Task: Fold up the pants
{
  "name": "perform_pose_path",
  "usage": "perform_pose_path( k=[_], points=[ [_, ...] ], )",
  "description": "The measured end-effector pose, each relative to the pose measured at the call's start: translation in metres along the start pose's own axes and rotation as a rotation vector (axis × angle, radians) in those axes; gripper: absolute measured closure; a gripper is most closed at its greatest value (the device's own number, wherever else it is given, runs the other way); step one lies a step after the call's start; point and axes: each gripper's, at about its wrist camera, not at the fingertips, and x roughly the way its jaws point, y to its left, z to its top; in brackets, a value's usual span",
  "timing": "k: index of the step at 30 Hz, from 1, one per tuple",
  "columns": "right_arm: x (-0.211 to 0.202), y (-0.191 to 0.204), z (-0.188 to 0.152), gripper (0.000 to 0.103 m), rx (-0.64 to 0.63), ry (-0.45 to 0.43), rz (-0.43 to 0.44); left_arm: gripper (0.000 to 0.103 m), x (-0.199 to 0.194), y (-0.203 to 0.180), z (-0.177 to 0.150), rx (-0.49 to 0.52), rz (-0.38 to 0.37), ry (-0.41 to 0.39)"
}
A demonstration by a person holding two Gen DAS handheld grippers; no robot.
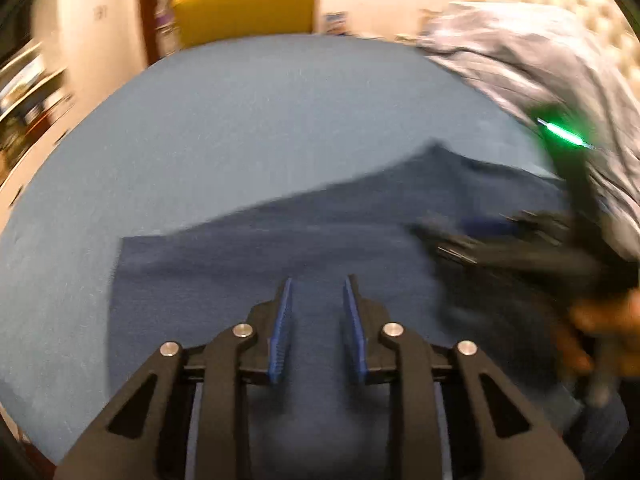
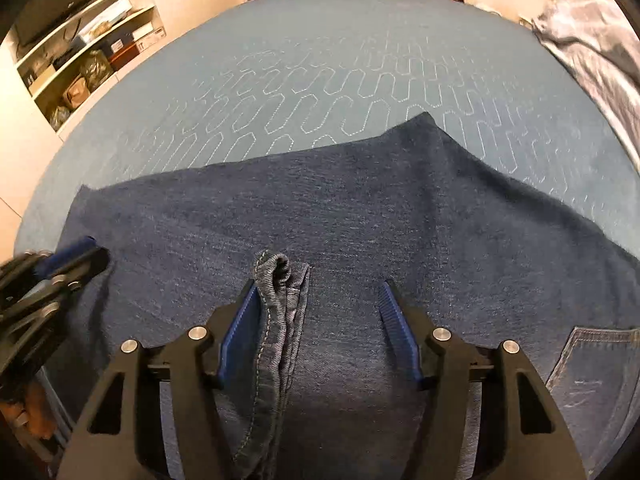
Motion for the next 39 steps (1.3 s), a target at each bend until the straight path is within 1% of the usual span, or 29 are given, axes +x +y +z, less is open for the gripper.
perform_pose_path(
  k=[2,3,4,5,6,7,9,11,12,13,14,15,16,18,20,21,22,25,26,27,30,31,32,33,35,36,37,38,39],
  points=[
    [0.002,-0.007,0.002,0.044,0.023,0.005,0.023,0.075,-0.005,-0.026,-0.016,0.027,-0.076,-0.006],
    [0.002,-0.008,0.003,0.044,0.027,0.009,0.030,0.075,-0.001,-0.037,-0.023,0.035,-0.099,0.005],
    [0.002,-0.009,0.003,0.044,0.028,0.013,0.037,0.076,0.007,-0.052,-0.034,0.065,-0.113,0.040],
    [0.002,-0.011,0.004,0.044,0.026,0.015,0.041,0.078,0.014,-0.063,-0.042,0.098,-0.104,0.062],
    [0.000,-0.010,0.004,0.044,0.026,0.016,0.045,0.079,0.017,-0.072,-0.049,0.123,-0.072,0.055],
    [-0.003,-0.008,0.003,0.044,0.032,0.015,0.053,0.079,0.015,-0.078,-0.056,0.135,-0.045,0.024],
    [-0.010,-0.022,0.012,0.045,0.059,0.009,0.081,0.079,0.014,-0.078,-0.058,0.117,-0.050,0.021],
    [-0.032,-0.028,0.012,0.045,0.082,-0.035,0.067,0.080,0.012,-0.073,-0.054,0.085,-0.077,0.017],
    [-0.043,-0.029,0.011,0.048,0.082,-0.057,0.061,0.079,0.009,-0.071,-0.052,0.062,-0.098,0.002],
    [-0.049,-0.028,0.012,0.048,0.079,-0.069,0.057,0.079,0.006,-0.072,-0.050,0.051,-0.114,-0.018],
    [-0.059,-0.024,0.012,0.048,0.066,-0.086,0.059,0.079,0.007,-0.076,-0.051,0.058,-0.117,-0.019],
    [-0.065,-0.020,0.012,0.048,0.053,-0.097,0.057,0.080,0.013,-0.081,-0.053,0.065,-0.115,0.004],
    [-0.070,-0.018,0.011,0.051,0.044,-0.106,0.056,0.080,0.015,-0.081,-0.056,0.063,-0.102,0.013],
    [-0.074,-0.010,0.009,0.057,0.028,-0.106,0.068,0.080,0.018,-0.081,-0.061,0.063,-0.095,0.001],
    [-0.074,-0.005,0.002,0.065,0.009,-0.098,0.084,0.080,0.017,-0.080,-0.063,0.063,-0.095,-0.002],
    [-0.068,0.001,0.006,0.073,-0.003,-0.086,0.090,0.080,0.014,-0.080,-0.066,0.062,-0.095,-0.002],
    [-0.062,0.004,0.006,0.077,-0.015,-0.073,0.093,0.080,0.015,-0.075,-0.063,0.055,-0.097,-0.001],
    [-0.038,0.008,0.005,0.084,-0.050,-0.016,0.055,0.080,0.013,-0.071,-0.064,0.043,-0.104,-0.001],
    [-0.028,0.007,0.003,0.085,-0.063,0.003,0.027,0.080,0.012,-0.071,-0.067,0.043,-0.103,-0.002],
    [-0.023,0.006,0.002,0.084,-0.061,0.013,0.034,0.079,0.008,-0.069,-0.072,0.045,-0.102,-0.005],
    [-0.021,0.006,-0.003,0.085,-0.055,-0.005,0.035,0.079,0.002,-0.067,-0.078,0.038,-0.109,-0.008],
    [-0.021,0.008,-0.004,0.084,-0.063,-0.009,0.019,0.079,-0.006,-0.064,-0.077,0.013,-0.126,-0.007],
    [-0.022,0.009,-0.005,0.084,-0.066,-0.011,0.011,0.079,-0.011,-0.055,-0.074,-0.017,-0.121,-0.020],
    [-0.022,0.011,-0.006,0.084,-0.068,-0.014,0.005,0.078,-0.020,-0.040,-0.073,-0.068,-0.071,-0.049],
    [-0.022,0.012,-0.008,0.085,-0.068,-0.019,0.006,0.078,-0.025,-0.015,-0.072,-0.125,-0.014,-0.059],
    [-0.021,0.012,-0.009,0.085,-0.065,-0.019,0.009,0.078,-0.024,-0.003,-0.075,-0.144,0.021,-0.049],
    [-0.022,0.012,-0.009,0.085,-0.064,-0.019,0.012,0.078,-0.016,0.010,-0.079,-0.159,0.047,0.004],
    [-0.021,0.013,-0.010,0.085,-0.065,-0.018,0.011,0.078,-0.010,0.017,-0.084,-0.159,0.036,0.043],
    [-0.020,0.013,-0.009,0.085,-0.064,-0.017,0.009,0.077,-0.013,0.018,-0.087,-0.132,0.022,0.022]
  ],
)
